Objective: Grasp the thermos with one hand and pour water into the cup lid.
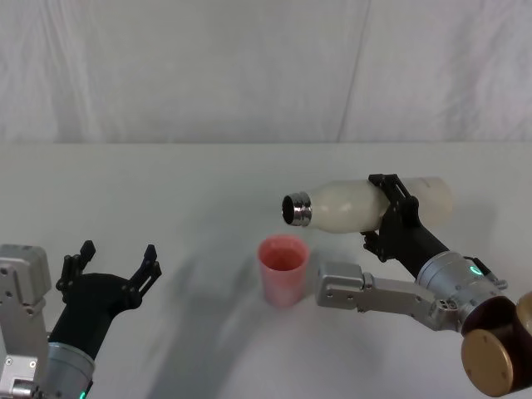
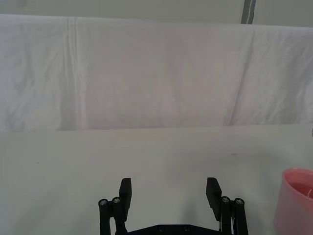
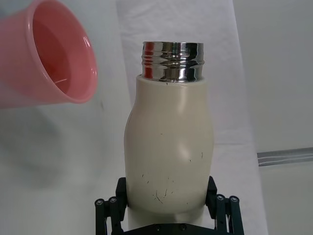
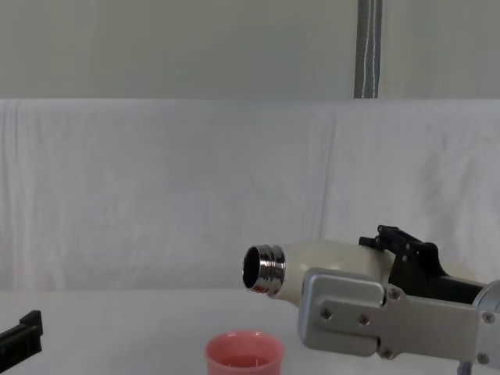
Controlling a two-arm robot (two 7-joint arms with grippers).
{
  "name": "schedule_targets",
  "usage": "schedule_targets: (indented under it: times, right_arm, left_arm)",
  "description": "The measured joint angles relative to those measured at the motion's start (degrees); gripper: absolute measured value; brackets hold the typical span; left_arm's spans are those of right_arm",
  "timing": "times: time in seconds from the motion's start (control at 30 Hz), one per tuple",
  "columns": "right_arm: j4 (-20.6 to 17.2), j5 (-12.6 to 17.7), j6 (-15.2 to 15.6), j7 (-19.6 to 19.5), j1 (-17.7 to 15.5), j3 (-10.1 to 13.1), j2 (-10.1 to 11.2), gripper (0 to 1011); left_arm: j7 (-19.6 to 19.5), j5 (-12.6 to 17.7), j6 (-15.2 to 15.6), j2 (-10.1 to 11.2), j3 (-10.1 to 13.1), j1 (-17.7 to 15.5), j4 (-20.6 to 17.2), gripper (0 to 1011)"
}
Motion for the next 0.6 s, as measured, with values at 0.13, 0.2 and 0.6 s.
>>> schedule_targets:
  times: [0.13, 0.2, 0.6]
  right_arm:
    - [-0.1, -0.7, 0.0, -0.3, 0.1, -0.2, 0.2, 955]
    - [-0.2, -1.0, 0.0, -0.3, 0.1, -0.3, 0.3, 955]
    - [-0.7, -3.0, 0.5, -0.1, 0.5, -1.1, 0.9, 955]
  left_arm:
    - [0.0, 0.0, 0.0, 0.0, 0.0, 0.0, 0.0, 1001]
    - [0.0, 0.0, 0.0, 0.0, 0.0, 0.0, 0.0, 1001]
    - [0.0, 0.0, 0.0, 0.0, 0.0, 0.0, 0.0, 1001]
